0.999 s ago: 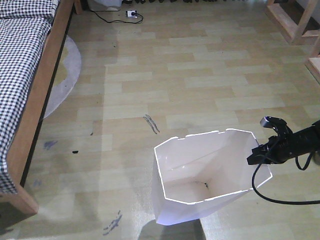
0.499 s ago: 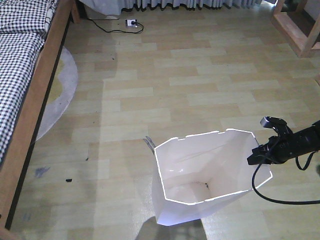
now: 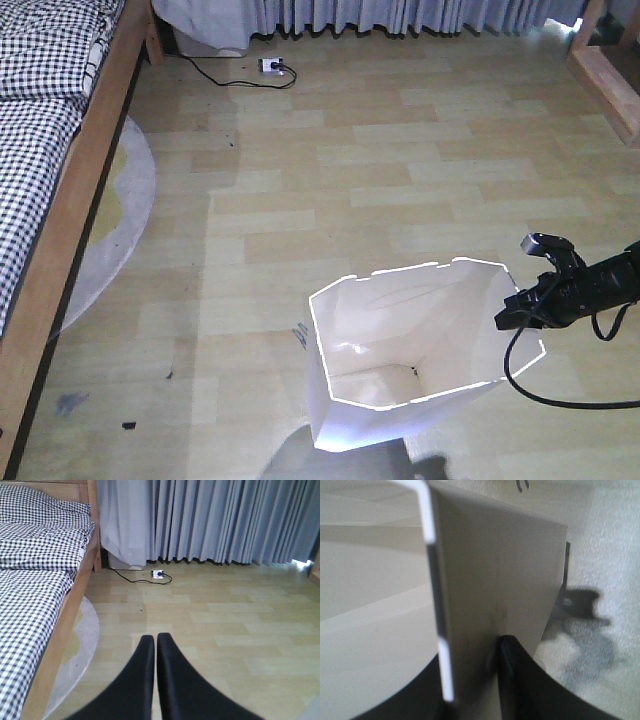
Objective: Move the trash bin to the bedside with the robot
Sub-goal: 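Drag the held bin with the right gripper toward the bedside by the curtains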
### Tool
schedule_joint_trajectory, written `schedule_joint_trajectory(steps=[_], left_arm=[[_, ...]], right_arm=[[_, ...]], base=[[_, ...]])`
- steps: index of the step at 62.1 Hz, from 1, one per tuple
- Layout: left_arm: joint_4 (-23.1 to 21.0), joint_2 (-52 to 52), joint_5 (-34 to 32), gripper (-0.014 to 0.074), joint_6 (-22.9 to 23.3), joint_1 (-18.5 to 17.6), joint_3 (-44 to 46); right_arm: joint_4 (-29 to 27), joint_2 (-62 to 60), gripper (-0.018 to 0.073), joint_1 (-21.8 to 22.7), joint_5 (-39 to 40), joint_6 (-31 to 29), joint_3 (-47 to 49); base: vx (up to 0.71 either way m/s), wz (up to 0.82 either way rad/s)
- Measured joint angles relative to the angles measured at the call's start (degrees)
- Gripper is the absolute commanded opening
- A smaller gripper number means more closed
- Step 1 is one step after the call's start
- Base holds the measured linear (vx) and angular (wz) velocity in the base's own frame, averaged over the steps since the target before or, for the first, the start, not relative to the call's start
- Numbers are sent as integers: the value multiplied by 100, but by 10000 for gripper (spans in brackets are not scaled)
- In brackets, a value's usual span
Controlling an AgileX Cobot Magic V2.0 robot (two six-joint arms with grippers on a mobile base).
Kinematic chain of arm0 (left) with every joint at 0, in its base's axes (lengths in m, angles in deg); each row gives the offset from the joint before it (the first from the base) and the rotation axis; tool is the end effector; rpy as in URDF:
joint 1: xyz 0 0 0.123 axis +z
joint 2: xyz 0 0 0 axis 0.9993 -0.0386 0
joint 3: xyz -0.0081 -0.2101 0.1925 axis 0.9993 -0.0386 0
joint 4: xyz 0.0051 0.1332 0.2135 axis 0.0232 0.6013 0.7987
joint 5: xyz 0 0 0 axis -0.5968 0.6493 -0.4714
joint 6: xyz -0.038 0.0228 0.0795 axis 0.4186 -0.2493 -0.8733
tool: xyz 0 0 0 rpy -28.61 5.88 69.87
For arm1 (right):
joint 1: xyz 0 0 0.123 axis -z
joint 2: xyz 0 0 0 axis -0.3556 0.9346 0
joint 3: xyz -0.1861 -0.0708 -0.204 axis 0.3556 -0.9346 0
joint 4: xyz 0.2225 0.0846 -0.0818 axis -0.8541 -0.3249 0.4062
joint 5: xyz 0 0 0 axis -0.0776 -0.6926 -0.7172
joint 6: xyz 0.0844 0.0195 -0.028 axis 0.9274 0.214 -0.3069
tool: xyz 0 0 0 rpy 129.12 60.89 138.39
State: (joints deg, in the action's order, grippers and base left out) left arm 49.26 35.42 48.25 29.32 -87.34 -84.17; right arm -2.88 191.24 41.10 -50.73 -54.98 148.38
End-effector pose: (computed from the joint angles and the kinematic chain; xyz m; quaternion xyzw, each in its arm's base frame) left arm 0.0549 -0.0005 0.1812 -0.0319 0.7703 -0.0282 0.6363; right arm 0.3442 -0.0750 -0.0142 -0.1048 0.9539 0.2631 0.0994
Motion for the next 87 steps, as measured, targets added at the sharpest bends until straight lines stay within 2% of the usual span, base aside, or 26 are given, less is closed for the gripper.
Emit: schedule_joint_trajectory(steps=[87], left_arm=[[0, 0, 2, -6, 0, 0, 0]], right_arm=[[-15, 0, -5, 0, -7, 0, 0]], base=[[36, 7]])
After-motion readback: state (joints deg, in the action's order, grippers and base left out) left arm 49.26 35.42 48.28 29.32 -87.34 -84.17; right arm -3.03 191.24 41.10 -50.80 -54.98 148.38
